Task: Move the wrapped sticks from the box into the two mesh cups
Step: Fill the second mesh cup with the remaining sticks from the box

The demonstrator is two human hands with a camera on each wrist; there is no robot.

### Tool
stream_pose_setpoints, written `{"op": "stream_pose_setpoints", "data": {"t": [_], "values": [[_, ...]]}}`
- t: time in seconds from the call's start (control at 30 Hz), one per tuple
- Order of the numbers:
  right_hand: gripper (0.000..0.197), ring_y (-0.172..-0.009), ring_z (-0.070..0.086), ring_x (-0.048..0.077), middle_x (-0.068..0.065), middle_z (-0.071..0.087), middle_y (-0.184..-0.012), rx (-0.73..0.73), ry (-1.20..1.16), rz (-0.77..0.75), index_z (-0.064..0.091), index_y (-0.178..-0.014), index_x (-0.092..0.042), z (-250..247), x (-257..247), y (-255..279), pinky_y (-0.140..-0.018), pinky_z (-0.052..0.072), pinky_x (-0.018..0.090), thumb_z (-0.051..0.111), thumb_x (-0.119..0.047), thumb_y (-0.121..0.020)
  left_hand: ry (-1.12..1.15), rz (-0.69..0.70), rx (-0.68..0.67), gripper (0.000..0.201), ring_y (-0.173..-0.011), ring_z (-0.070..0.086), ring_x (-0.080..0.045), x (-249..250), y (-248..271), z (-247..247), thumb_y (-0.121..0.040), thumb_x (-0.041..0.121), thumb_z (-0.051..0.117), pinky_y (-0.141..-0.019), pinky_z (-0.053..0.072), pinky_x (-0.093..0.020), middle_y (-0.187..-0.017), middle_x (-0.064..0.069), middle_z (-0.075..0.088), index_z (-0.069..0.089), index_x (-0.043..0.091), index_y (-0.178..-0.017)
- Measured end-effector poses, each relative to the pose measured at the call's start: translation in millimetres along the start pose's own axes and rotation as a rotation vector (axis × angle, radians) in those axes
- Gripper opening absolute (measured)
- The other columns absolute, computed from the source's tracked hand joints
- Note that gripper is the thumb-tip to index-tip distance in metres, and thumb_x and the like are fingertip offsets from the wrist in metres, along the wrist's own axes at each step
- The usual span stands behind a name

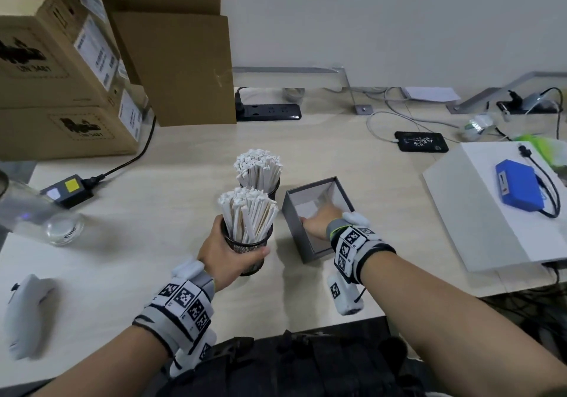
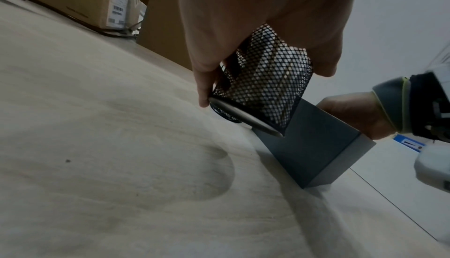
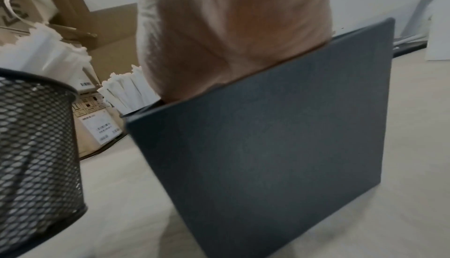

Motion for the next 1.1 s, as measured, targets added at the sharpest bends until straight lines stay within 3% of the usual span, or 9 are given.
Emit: {"op": "stream_pose_setpoints", "data": {"t": [0.1, 0.2, 0.3, 0.47, 0.77, 0.9, 0.97, 1.0, 1.1], "values": [[0.106, -0.139, 0.038, 0.029, -0.004, 0.025, -0.159, -0.024, 0.000, -0.064, 0.013, -0.153, -0.028, 1.6, -1.2, -5.8, -0.107, 0.041, 0.037, 0.054, -0.075, -0.067, -0.006, 0.004, -0.024, 0.085, -0.101, 0.061, -0.011, 0.4, -0.1, 3.7, -0.052, 0.040, 0.093, -0.090, 0.047, -0.031, -0.104, 0.025, 0.059, 0.042, 0.036, -0.119], [0.110, -0.128, 0.052, 0.027, 0.000, 0.045, -0.148, 0.052, -0.048, -0.066, 0.026, -0.150, -0.025, 3.4, -2.3, 2.1, -0.100, 0.048, 0.038, 0.060, -0.076, -0.059, -0.008, 0.001, -0.023, 0.086, -0.102, 0.061, -0.011, 1.6, 0.4, 5.4, -0.049, 0.044, 0.092, -0.091, 0.048, -0.032, -0.105, 0.024, 0.059, 0.042, 0.037, -0.119], [0.096, -0.116, 0.059, 0.032, 0.009, 0.056, -0.134, 0.164, -0.018, -0.085, 0.033, -0.144, -0.019, 3.5, -3.2, 9.3, -0.092, 0.052, 0.041, 0.064, -0.067, -0.068, -0.016, 0.008, -0.029, 0.085, -0.102, 0.060, -0.011, 3.4, 1.4, 4.6, -0.049, 0.044, 0.091, -0.088, 0.047, -0.030, -0.106, 0.024, 0.059, 0.043, 0.036, -0.119], [0.098, -0.134, 0.038, 0.037, 0.015, 0.038, -0.147, 0.065, 0.035, -0.040, 0.017, -0.151, -0.017, 4.8, -4.5, 7.9, -0.108, 0.037, 0.047, 0.063, -0.062, -0.077, -0.030, 0.001, -0.026, 0.090, -0.102, 0.061, -0.012, 5.9, 1.2, 3.3, -0.045, 0.050, 0.088, -0.088, 0.046, -0.028, -0.107, 0.018, 0.061, 0.045, 0.032, -0.121], [0.086, -0.121, 0.051, 0.036, 0.015, 0.047, -0.136, -0.057, 0.024, -0.079, 0.024, -0.147, -0.021, 5.4, -7.3, 10.2, -0.099, 0.047, 0.043, 0.064, -0.055, -0.079, -0.024, -0.021, -0.032, 0.086, -0.100, 0.060, -0.009, 4.6, 3.9, 6.4, -0.043, 0.047, 0.088, -0.085, 0.042, -0.023, -0.103, 0.024, 0.060, 0.045, 0.033, -0.117], [0.051, -0.115, 0.055, 0.034, 0.014, 0.056, -0.130, -0.177, 0.067, -0.135, 0.039, -0.137, -0.011, 11.8, -11.2, 13.1, -0.094, 0.047, 0.036, 0.051, -0.034, -0.093, -0.023, -0.034, -0.029, 0.093, -0.101, 0.061, -0.009, -0.4, 2.6, 3.0, -0.037, 0.058, 0.082, -0.087, 0.045, -0.026, -0.106, 0.024, 0.060, 0.045, 0.032, -0.118], [0.049, -0.111, 0.056, 0.032, 0.012, 0.057, -0.127, -0.228, 0.022, -0.168, 0.045, -0.132, -0.012, 11.7, -15.6, 15.4, -0.092, 0.045, 0.035, 0.041, -0.046, -0.097, -0.032, -0.046, -0.027, 0.094, -0.103, 0.062, -0.011, -4.5, 1.7, 0.9, -0.037, 0.058, 0.083, -0.089, 0.048, -0.030, -0.107, 0.022, 0.061, 0.046, 0.031, -0.119], [0.058, -0.106, 0.057, 0.030, 0.012, 0.060, -0.122, -0.264, -0.017, -0.176, 0.051, -0.126, -0.012, 11.2, -18.6, 17.2, -0.090, 0.044, 0.036, 0.034, -0.058, -0.095, -0.035, -0.050, -0.028, 0.094, -0.104, 0.062, -0.011, -5.9, 1.6, 0.0, -0.038, 0.058, 0.083, -0.091, 0.049, -0.032, -0.108, 0.021, 0.061, 0.046, 0.031, -0.120], [0.098, -0.084, 0.058, 0.024, 0.007, 0.063, -0.096, -0.367, -0.088, -0.185, 0.061, -0.093, -0.015, 12.8, -23.9, 18.3, -0.094, 0.045, 0.041, 0.016, -0.097, -0.062, -0.041, -0.063, -0.032, 0.091, -0.103, 0.062, -0.011, -10.0, 1.7, -1.4, -0.038, 0.057, 0.084, -0.090, 0.049, -0.032, -0.108, 0.022, 0.061, 0.045, 0.034, -0.118]]}}
Point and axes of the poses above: each hand's wrist, its own y-axis away from the middle knuckle, its own z-axis out of the palm, x = y × z, the point moved 5 cm from there along -y, towards the middle knuckle
